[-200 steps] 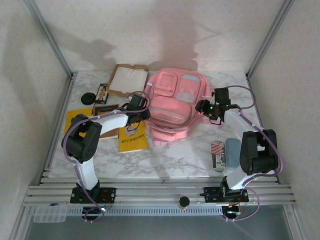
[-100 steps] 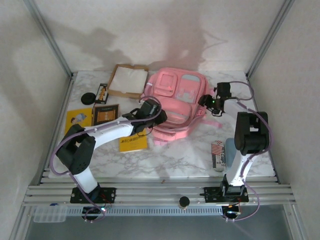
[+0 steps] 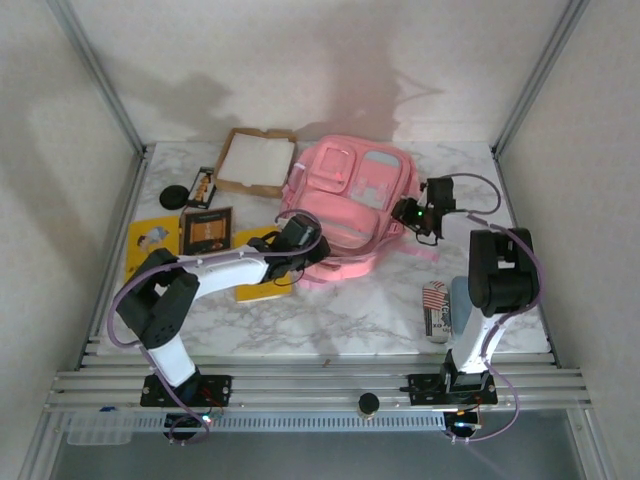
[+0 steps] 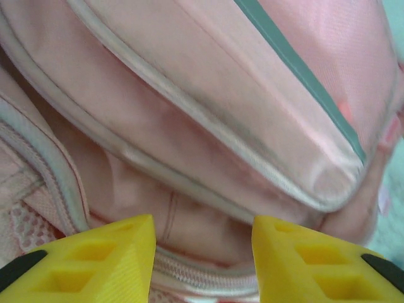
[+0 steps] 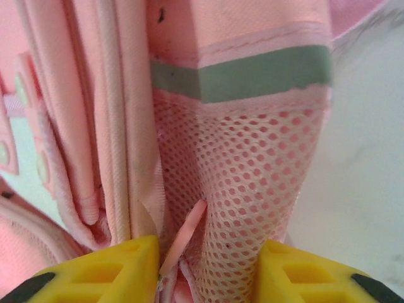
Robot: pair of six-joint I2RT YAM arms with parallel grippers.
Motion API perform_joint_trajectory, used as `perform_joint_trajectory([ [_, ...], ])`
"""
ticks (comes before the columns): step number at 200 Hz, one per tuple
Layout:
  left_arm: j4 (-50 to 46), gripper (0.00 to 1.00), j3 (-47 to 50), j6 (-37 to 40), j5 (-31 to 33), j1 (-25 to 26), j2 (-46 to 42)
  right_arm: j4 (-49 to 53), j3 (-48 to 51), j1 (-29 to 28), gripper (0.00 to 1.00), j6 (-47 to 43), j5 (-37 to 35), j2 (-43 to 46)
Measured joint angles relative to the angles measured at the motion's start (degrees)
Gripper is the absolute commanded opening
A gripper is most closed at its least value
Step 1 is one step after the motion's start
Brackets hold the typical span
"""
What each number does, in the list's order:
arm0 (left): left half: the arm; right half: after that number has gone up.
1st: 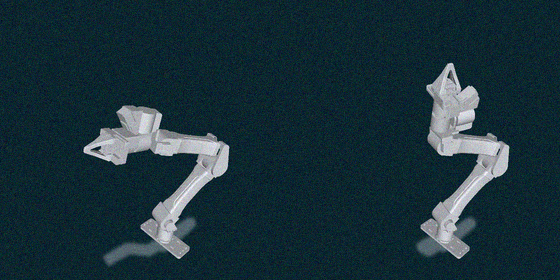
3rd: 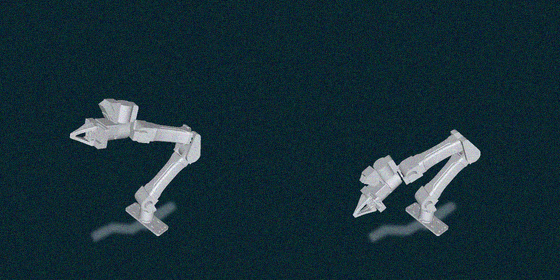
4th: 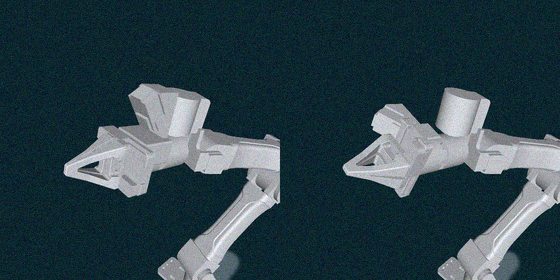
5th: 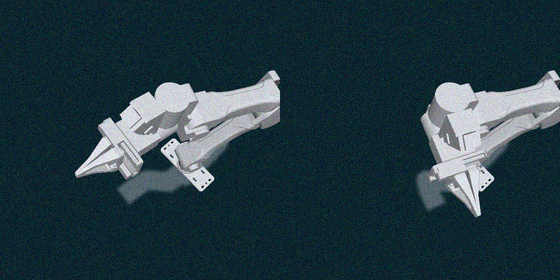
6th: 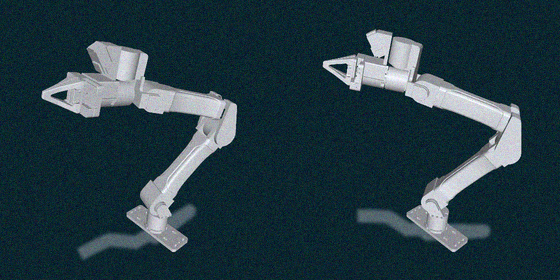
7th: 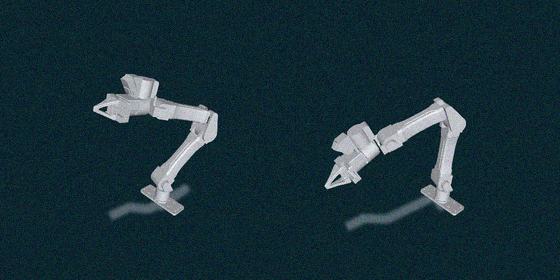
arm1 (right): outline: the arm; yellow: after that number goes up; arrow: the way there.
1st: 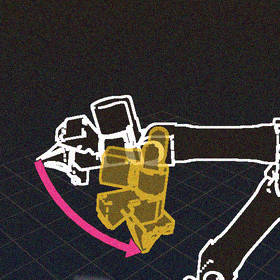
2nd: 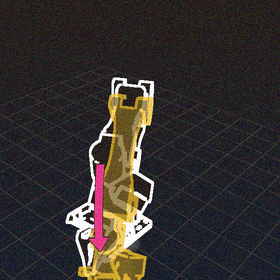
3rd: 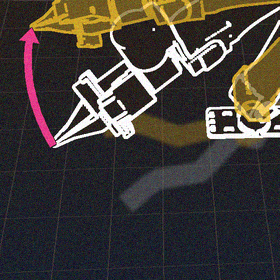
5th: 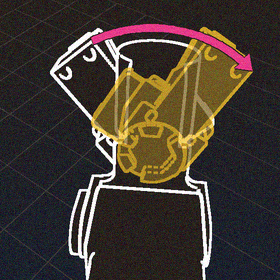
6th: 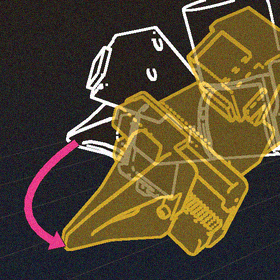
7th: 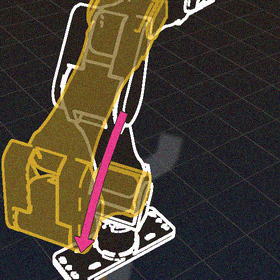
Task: Pack the student bag
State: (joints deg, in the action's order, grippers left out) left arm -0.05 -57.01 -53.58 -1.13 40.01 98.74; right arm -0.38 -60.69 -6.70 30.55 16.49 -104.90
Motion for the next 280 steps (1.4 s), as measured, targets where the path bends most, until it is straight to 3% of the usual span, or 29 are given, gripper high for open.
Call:
perform_joint_trajectory([
  [39, 1.46, 0.46, 0.87, 6.62, 1.31, -8.81, 0.74, -0.63, 5.25, -5.25, 0.49, 3.69, 0.15, 5.29],
  [65, 1.42, 0.52, 0.48, 10.34, 1.33, -10.67, -0.17, 2.16, 6.58, -5.07, 0.6, 4.35, 0.22, 10.84],
  [106, 1.05, 0.56, 0.42, 9.53, 1.6, -8.2, -7.19, 4.2, 2.45, 2.86, 0.62, 3.58, 1.38, 9.77],
  [149, 1.14, 0.57, -1.46, 3.89, 2.21, 0.09, -8.9, 4.61, 0.04, 0.98, 0.58, 3.37, 4.02, 2.73],
  [184, 1.03, 0.57, -4.02, -0.28, 1.81, 4.92, -5.86, 4.46, -0.79, 0.11, 0.46, 4.11, 4.59, 0.09],
  [247, 0.66, 0.58, -10.03, -2.25, 1.75, 11.61, 1.22, 3.21, -1.22, 0.11, 0.04, 8.87, 4.59, -0.33],
  [280, 0.22, 0.59, -13.03, -3.67, 1.9, 14.62, 5.27, 2.64, -0.15, 0.11, 0.0, 12.44, 4.63, 1.33],
])
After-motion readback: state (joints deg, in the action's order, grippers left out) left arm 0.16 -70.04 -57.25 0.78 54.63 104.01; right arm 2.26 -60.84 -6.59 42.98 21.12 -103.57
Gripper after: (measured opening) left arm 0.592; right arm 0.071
